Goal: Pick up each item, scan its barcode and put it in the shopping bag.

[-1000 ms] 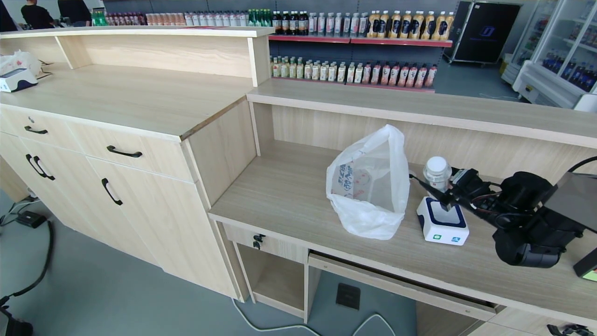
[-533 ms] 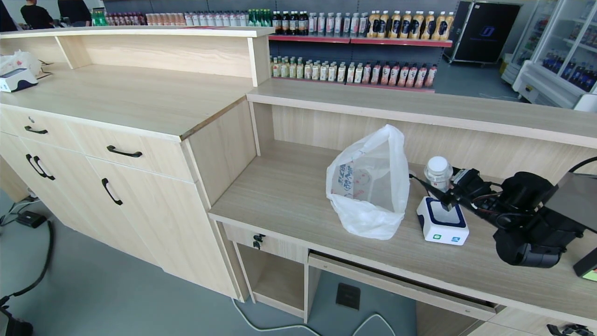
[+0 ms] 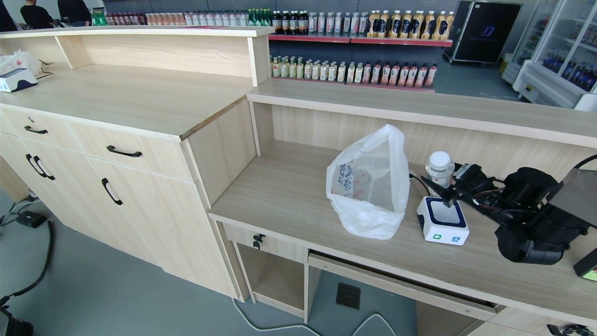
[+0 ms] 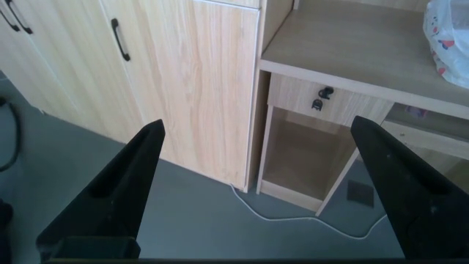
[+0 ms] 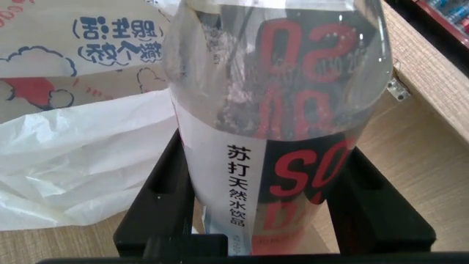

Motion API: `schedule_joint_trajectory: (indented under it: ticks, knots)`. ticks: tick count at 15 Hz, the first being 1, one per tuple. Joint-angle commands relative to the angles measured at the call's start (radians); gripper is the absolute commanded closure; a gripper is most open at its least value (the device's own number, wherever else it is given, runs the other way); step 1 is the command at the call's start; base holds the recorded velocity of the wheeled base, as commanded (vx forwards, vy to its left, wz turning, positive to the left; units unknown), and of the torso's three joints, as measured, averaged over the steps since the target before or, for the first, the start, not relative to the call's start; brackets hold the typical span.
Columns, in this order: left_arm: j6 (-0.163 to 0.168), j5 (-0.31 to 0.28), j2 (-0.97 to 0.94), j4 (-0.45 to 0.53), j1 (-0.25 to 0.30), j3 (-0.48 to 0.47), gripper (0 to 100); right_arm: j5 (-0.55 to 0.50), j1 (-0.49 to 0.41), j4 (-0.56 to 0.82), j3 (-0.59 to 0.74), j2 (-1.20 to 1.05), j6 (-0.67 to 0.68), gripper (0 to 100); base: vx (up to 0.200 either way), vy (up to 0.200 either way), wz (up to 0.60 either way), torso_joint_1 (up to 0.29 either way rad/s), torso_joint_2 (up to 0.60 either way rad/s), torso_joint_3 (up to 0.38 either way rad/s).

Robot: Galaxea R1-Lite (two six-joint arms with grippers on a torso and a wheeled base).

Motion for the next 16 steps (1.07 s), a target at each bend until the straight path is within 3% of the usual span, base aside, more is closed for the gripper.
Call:
schedule_joint_trajectory:
  ticks: [1,6,9,12,13,14,16]
  knots:
    - [0.0,0.0,0.0,0.0,0.0,0.0,0,-0.001,0.023,0.071,0.015,-0.245,0.065,100,0.0,0.0,0.0,0.0,0.0,0.0]
    - [0.0,0.0,0.0,0.0,0.0,0.0,0,-0.047,-0.037,0.308,0.201,-0.584,0.233,100,0.0,0.0,0.0,0.0,0.0,0.0]
    - [0.0,0.0,0.0,0.0,0.0,0.0,0,-0.262,-0.063,0.365,0.253,-0.641,0.26,100,0.0,0.0,0.0,0.0,0.0,0.0]
    - [0.0,0.0,0.0,0.0,0.0,0.0,0,-0.562,0.018,0.365,0.259,-0.661,0.442,100,0.0,0.0,0.0,0.0,0.0,0.0]
    - [0.0,0.0,0.0,0.0,0.0,0.0,0,-0.617,0.031,0.364,0.265,-0.662,0.45,100,0.0,0.0,0.0,0.0,0.0,0.0]
    - [0.0,0.0,0.0,0.0,0.0,0.0,0,-0.771,0.057,0.373,0.279,-0.67,0.448,100,0.0,0.0,0.0,0.0,0.0,0.0]
    - [0.0,0.0,0.0,0.0,0.0,0.0,0,-0.811,0.081,0.376,0.285,-0.681,0.447,100,0.0,0.0,0.0,0.0,0.0,0.0]
